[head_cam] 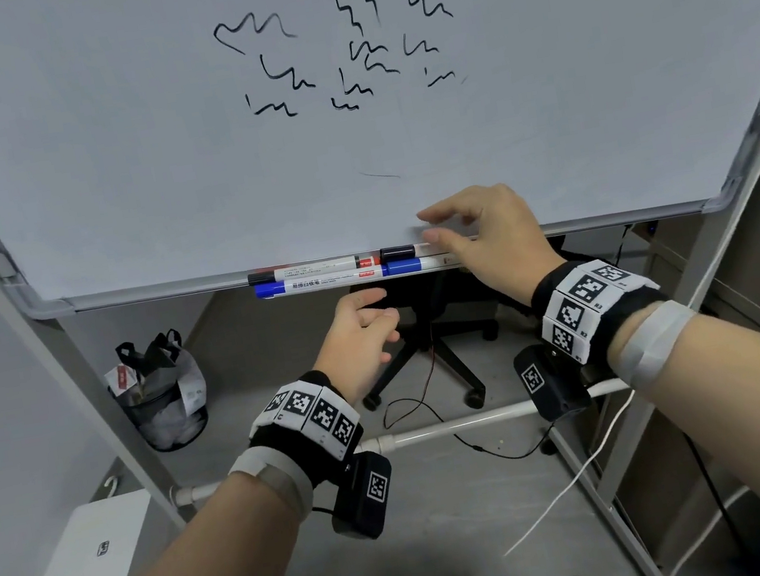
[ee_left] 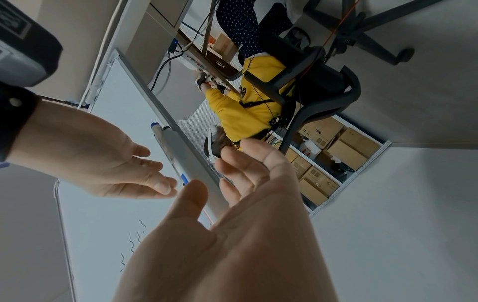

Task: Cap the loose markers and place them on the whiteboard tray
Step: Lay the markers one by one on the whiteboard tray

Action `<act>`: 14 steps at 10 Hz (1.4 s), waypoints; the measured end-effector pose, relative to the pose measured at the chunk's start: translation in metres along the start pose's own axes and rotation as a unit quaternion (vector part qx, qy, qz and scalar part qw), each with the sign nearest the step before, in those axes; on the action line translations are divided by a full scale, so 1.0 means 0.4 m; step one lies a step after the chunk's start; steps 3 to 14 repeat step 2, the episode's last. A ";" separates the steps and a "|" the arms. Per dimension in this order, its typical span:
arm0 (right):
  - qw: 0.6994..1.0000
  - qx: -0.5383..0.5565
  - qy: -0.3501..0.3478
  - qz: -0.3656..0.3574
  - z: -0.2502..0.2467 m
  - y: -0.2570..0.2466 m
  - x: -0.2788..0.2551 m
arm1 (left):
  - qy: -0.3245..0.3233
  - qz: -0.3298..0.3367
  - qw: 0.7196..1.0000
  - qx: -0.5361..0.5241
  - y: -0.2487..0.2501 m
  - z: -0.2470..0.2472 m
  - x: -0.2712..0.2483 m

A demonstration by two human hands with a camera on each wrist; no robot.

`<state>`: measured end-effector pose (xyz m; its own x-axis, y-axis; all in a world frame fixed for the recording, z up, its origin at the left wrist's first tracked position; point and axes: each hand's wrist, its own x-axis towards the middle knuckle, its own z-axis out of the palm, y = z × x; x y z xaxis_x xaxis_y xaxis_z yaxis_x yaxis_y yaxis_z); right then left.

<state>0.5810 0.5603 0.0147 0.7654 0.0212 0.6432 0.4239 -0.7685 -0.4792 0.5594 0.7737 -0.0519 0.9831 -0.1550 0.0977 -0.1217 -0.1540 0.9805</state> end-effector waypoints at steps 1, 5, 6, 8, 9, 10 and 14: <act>0.999 0.035 0.032 0.024 -0.034 -0.035 -0.014 | -0.005 -0.011 1.000 -0.006 0.003 -0.002 -0.009; 0.989 0.106 0.067 0.078 -0.076 -0.069 -0.033 | -0.015 -0.020 1.000 -0.016 0.016 -0.001 -0.020; 0.989 0.106 0.067 0.078 -0.076 -0.069 -0.033 | -0.015 -0.020 1.000 -0.016 0.016 -0.001 -0.020; 0.989 0.106 0.067 0.078 -0.076 -0.069 -0.033 | -0.015 -0.020 1.000 -0.016 0.016 -0.001 -0.020; 0.989 0.106 0.067 0.078 -0.076 -0.069 -0.033 | -0.015 -0.020 1.000 -0.016 0.016 -0.001 -0.020; 0.989 0.106 0.067 0.078 -0.076 -0.069 -0.033 | -0.015 -0.020 1.000 -0.016 0.016 -0.001 -0.020; 0.989 0.106 0.067 0.078 -0.076 -0.069 -0.033 | -0.015 -0.020 1.000 -0.016 0.016 -0.001 -0.020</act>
